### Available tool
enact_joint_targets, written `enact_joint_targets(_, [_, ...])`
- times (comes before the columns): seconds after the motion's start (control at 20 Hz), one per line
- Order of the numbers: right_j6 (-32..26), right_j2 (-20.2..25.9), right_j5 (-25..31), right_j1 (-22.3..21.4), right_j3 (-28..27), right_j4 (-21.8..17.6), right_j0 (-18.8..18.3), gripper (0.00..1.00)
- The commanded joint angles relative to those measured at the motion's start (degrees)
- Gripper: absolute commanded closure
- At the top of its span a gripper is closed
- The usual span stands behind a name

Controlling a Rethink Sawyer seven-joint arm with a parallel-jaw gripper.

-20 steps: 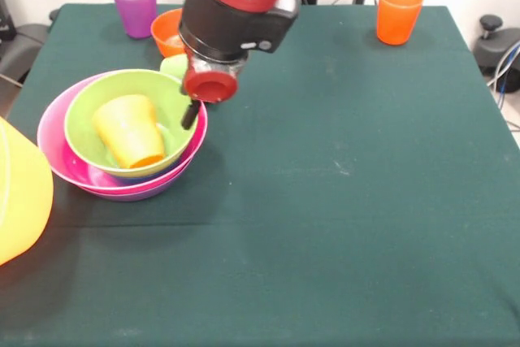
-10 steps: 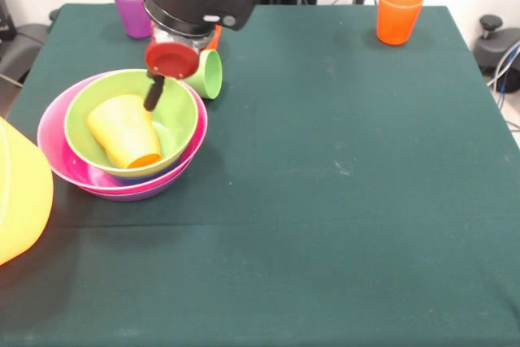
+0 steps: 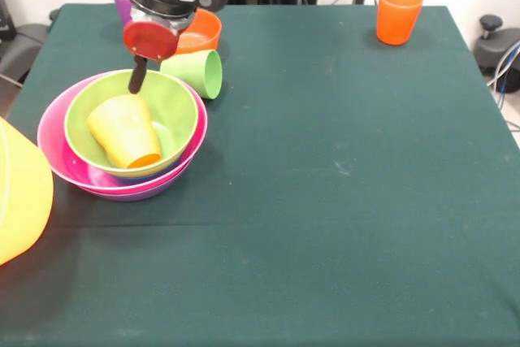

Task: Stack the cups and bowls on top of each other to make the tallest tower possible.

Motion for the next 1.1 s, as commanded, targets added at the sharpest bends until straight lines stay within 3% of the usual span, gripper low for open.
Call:
enact_joint_targets(0.05, [2.6,10.7,-2.0,-0.5,4.4,-2.4,-1.8,0.00])
enact_joint_targets(0.2, [1.4,10.5,-0.9,-0.1,3.6,-3.5,-2.6,0.00])
enact_joint_targets(0.7, [-0.5,13.6,-6.9,0.7,4.9,-4.5,-5.5,0.00])
enact_joint_targets(1.1, [0.5,13.9,-7.3,1.7,4.1,-5.0,-5.5,0.00])
